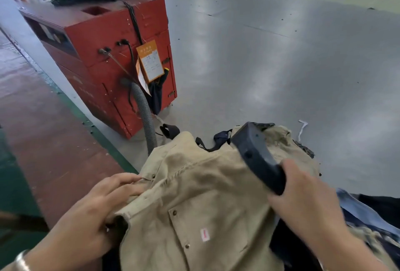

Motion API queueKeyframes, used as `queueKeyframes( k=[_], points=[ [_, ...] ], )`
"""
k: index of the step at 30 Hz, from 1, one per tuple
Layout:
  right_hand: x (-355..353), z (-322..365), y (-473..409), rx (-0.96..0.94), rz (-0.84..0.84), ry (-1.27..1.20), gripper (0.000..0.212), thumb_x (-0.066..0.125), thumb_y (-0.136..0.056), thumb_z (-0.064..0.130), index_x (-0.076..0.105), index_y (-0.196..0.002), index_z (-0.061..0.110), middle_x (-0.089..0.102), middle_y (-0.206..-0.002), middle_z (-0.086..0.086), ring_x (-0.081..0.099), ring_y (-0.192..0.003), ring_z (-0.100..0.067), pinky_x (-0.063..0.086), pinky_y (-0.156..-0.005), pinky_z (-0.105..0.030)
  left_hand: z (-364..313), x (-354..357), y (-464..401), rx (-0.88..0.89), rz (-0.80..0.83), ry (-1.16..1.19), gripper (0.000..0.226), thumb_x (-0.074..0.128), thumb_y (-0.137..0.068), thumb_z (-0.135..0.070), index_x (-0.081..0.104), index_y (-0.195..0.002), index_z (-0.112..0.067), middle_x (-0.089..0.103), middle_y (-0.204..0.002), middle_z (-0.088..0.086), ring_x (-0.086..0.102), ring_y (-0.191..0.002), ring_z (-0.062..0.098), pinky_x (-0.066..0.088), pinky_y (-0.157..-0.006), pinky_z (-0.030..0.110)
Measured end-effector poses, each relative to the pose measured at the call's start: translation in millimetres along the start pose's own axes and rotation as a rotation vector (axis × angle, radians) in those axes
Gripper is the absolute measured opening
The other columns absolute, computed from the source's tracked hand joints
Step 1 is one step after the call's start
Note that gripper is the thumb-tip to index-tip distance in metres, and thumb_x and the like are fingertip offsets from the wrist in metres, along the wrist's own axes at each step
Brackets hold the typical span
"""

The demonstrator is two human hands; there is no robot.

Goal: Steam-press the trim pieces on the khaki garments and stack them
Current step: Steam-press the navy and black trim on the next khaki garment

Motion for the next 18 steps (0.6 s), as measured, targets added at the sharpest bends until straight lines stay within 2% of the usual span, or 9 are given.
queueKeyframes(
  k=[3, 5, 8, 10, 12, 13, 14, 16, 18],
  points=[
    [-34, -25, -30, 0.004, -0.128, 0.022, 0.035, 0.075, -0.067, 0.027, 0.047, -0.087, 0.025, 0.041, -0.063, 0.009, 0.042, -0.061, -0.026, 0.029, -0.053, -0.031, -16, 1, -13, 0.137, -0.019, -0.129, 0.036, 0.056, -0.08, -0.036, 0.058, -0.116, -0.032, 0.057, -0.114, -0.013, 0.055, -0.104, 0.009, 0.045, -0.085, 0.025],
    [-56, -36, -54, -0.034, -0.176, 0.03, 0.037, 0.079, -0.066, 0.022, 0.049, -0.087, 0.025, 0.042, -0.061, 0.01, 0.04, -0.053, -0.019, 0.024, -0.049, -0.025, -44, 1, -22, 0.276, -0.017, -0.253, 0.03, 0.053, -0.084, -0.038, 0.066, -0.105, -0.02, 0.065, -0.099, -0.006, 0.062, -0.087, 0.015, 0.045, -0.077, 0.025],
    [-76, -40, -86, -0.066, -0.15, 0.021, 0.035, 0.081, -0.068, 0.022, 0.048, -0.081, 0.02, 0.049, -0.063, 0.006, 0.047, -0.057, -0.019, 0.026, -0.049, -0.026, -84, 18, -27, 0.364, 0.057, -0.292, 0.034, 0.04, -0.09, -0.041, 0.067, -0.091, -0.021, 0.069, -0.076, -0.008, 0.067, -0.068, 0.011, 0.047, -0.069, 0.023],
    [-84, -38, -96, -0.07, -0.084, -0.013, 0.043, 0.086, -0.066, 0.036, 0.047, -0.073, 0.02, 0.055, -0.063, 0.001, 0.054, -0.058, -0.021, 0.03, -0.05, -0.029, -114, 40, -39, 0.299, 0.156, -0.29, 0.031, 0.038, -0.089, -0.045, 0.06, -0.099, -0.026, 0.068, -0.073, -0.012, 0.066, -0.067, 0.005, 0.049, -0.065, 0.016],
    [-92, -36, -93, -0.084, -0.048, -0.051, 0.047, 0.087, -0.06, 0.05, 0.048, -0.07, 0.024, 0.059, -0.058, 0.001, 0.06, -0.054, -0.021, 0.04, -0.05, -0.031, -140, 73, -54, 0.143, 0.324, -0.228, 0.036, 0.031, -0.094, -0.048, 0.047, -0.119, -0.028, 0.067, -0.104, -0.004, 0.064, -0.098, 0.011, 0.045, -0.085, 0.019],
    [-95, -35, -86, -0.089, -0.053, -0.062, 0.046, 0.086, -0.059, 0.052, 0.05, -0.07, 0.025, 0.06, -0.056, 0.002, 0.061, -0.052, -0.021, 0.045, -0.051, -0.033, -149, 92, -57, 0.02, 0.424, -0.161, 0.034, 0.027, -0.097, -0.048, 0.038, -0.123, -0.029, 0.061, -0.119, 0.003, 0.058, -0.112, 0.018, 0.041, -0.094, 0.026],
    [-97, -35, -78, -0.089, -0.066, -0.071, 0.045, 0.086, -0.058, 0.052, 0.051, -0.07, 0.026, 0.06, -0.055, 0.004, 0.062, -0.051, -0.02, 0.049, -0.052, -0.035, -157, 110, -61, -0.13, 0.562, -0.064, 0.031, 0.027, -0.098, -0.047, 0.034, -0.123, -0.029, 0.057, -0.125, 0.011, 0.054, -0.116, 0.025, 0.04, -0.096, 0.033],
    [-97, -36, -56, -0.074, -0.075, -0.102, 0.045, 0.083, -0.053, 0.058, 0.052, -0.07, 0.029, 0.06, -0.053, 0.007, 0.061, -0.05, -0.016, 0.051, -0.053, -0.038, -171, 125, -74, -0.265, 0.477, 0.157, 0.035, 0.038, -0.092, -0.046, 0.03, -0.124, -0.034, 0.058, -0.121, 0.016, 0.055, -0.113, 0.033, 0.043, -0.09, 0.037],
    [-91, -36, -34, -0.066, -0.052, -0.121, 0.052, 0.074, -0.043, 0.073, 0.053, -0.069, 0.033, 0.059, -0.051, 0.009, 0.058, -0.048, -0.01, 0.046, -0.049, -0.036, -183, 127, -88, -0.27, 0.346, 0.378, 0.045, 0.04, -0.088, -0.048, 0.026, -0.129, -0.037, 0.06, -0.121, 0.012, 0.054, -0.112, 0.033, 0.044, -0.089, 0.036]
  ],
)
Point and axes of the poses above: each hand's wrist, its own y-axis away from the middle knuckle, its own x-axis out of the palm, z = x × y, the point moved 4 cm from there along -y, towards the middle knuckle
